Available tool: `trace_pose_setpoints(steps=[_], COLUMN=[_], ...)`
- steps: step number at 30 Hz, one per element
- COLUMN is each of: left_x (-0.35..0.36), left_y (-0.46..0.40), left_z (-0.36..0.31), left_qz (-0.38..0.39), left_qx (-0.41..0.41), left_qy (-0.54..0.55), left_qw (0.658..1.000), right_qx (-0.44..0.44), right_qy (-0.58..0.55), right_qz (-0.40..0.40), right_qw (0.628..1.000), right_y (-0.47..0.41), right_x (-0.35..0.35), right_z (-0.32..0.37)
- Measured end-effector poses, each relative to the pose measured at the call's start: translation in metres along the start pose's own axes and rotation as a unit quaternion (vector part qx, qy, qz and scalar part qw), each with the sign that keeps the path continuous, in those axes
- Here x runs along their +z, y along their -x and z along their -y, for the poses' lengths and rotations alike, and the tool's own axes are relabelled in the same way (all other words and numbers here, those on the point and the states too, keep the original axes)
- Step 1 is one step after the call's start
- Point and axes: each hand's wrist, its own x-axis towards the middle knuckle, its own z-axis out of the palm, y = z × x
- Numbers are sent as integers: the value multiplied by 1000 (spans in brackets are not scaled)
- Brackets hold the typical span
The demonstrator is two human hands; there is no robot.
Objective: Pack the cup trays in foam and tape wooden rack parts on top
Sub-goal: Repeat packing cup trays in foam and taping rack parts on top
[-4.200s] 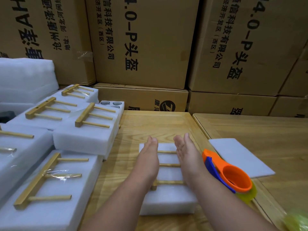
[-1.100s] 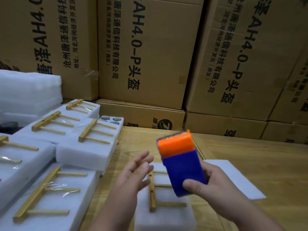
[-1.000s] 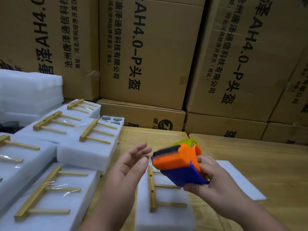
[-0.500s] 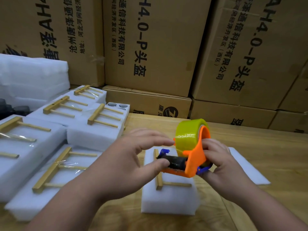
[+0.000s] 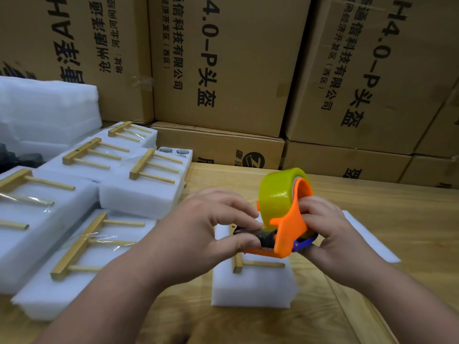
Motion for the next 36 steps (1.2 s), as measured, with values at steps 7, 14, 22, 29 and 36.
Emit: trace_pose_setpoints(steps=[7, 14, 22, 29, 36], left_x=[5, 6, 4, -15, 31], left_y=[1, 1, 5, 15, 22], left_z=[-2, 3, -1, 5, 50], left_qz=[-121, -228, -239, -294, -265], left_qx=[22, 64, 87, -81, -378], left_qy=[-52, -146, -197, -81, 286], left_qw=[991, 960, 947, 949, 840], right_qx=[-16, -20, -50, 109, 151], right_qy=[22, 34, 35, 83, 15], right_qz=[30, 51, 77, 142, 245], right_qw=[999, 998, 995, 980, 958], right_y=[-8, -27, -37, -18, -56], right_x=[-3, 0, -6, -49, -101], right_z=[3, 5, -16, -61, -42])
